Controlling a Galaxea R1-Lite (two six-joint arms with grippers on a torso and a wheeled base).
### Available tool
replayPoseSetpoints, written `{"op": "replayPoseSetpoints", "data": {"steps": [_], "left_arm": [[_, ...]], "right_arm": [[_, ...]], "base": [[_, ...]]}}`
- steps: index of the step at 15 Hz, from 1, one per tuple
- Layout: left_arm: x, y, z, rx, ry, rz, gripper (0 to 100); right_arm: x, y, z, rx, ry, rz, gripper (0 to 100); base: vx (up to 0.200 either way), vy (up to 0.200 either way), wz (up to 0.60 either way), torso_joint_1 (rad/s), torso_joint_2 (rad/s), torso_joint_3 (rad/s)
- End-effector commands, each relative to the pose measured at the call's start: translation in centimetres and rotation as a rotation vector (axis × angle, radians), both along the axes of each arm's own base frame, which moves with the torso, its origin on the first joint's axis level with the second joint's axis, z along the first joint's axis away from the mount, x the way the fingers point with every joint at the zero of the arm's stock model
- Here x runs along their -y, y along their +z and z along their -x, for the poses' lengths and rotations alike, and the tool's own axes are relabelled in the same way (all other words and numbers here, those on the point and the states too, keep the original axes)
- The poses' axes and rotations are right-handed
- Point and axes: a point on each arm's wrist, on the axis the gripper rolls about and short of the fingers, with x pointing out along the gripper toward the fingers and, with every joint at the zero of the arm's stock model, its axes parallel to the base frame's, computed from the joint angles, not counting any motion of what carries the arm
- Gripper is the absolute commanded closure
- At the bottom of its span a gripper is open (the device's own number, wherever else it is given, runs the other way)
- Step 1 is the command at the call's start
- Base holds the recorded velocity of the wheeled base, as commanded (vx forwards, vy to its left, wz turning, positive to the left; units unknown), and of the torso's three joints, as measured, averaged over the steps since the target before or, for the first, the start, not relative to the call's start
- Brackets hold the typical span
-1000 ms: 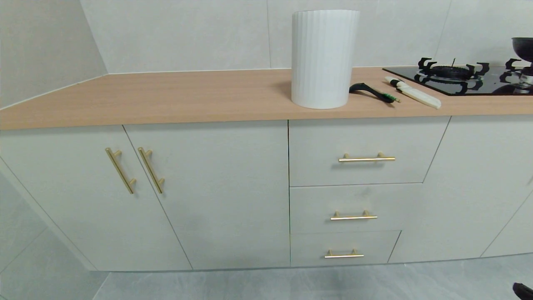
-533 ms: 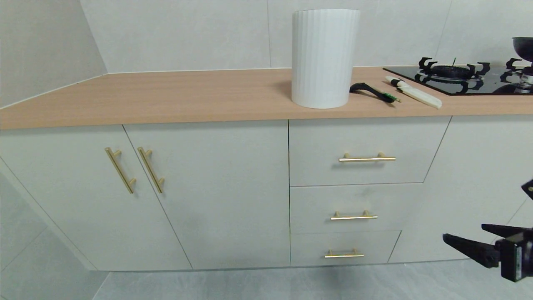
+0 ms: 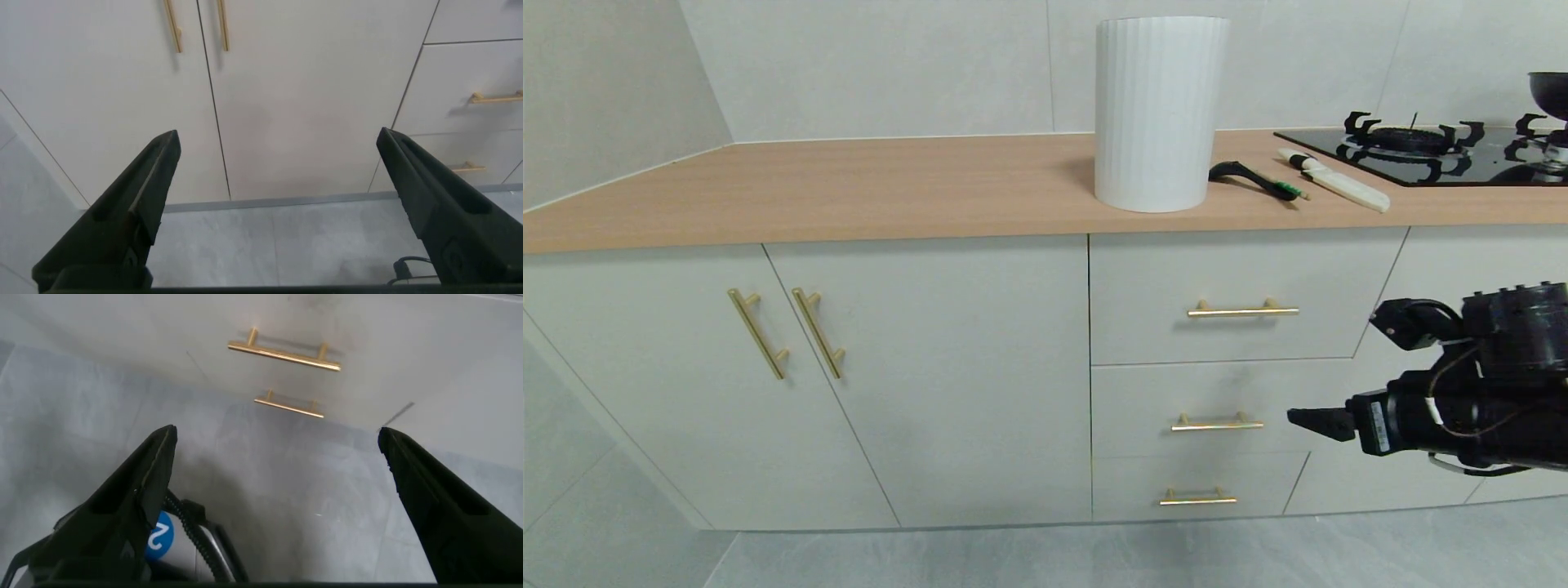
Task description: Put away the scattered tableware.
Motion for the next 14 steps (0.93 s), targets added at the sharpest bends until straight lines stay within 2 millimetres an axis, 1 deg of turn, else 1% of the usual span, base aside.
{"op": "replayPoseSetpoints", "data": {"steps": [1,2,4,7,10,11,12,14], "left_arm": [[0.0,0.0,0.0,-0.002,-0.001,0.0,0],[0.0,0.0,0.0,0.0,0.001,0.0,0],[0.0,0.0,0.0,0.0,0.001,0.0,0],[0.0,0.0,0.0,-0.002,0.001,0.0,0],[0.0,0.0,0.0,0.0,-0.001,0.0,0],[0.0,0.0,0.0,0.0,0.001,0.0,0],[0.0,0.0,0.0,0.0,0.001,0.0,0],[0.0,0.0,0.0,0.0,-0.001,0.0,0]], "right_arm": [[-1.1,-2.5,-3.4,-0.08,0.01,0.018,0],[-1.2,-2.9,-4.0,-0.089,0.01,0.021,0],[-1.9,-4.5,-4.9,-0.122,0.021,0.033,0],[-2.9,-6.9,-5.8,-0.134,0.024,0.045,0],[-3.2,-9.2,-7.2,-0.124,-0.013,0.069,0],[-3.3,-9.6,-7.5,-0.115,-0.018,0.068,0],[-3.4,-10.8,-8.2,-0.101,-0.043,0.065,0],[-3.6,-12.5,-9.2,-0.073,-0.089,0.057,0]], "base": [[0.0,0.0,0.0,0.0,0.0,0.0],[0.0,0.0,0.0,0.0,0.0,0.0],[0.0,0.0,0.0,0.0,0.0,0.0],[0.0,0.0,0.0,0.0,0.0,0.0],[0.0,0.0,0.0,0.0,0.0,0.0],[0.0,0.0,0.0,0.0,0.0,0.0],[0.0,0.0,0.0,0.0,0.0,0.0],[0.0,0.0,0.0,0.0,0.0,0.0]]}}
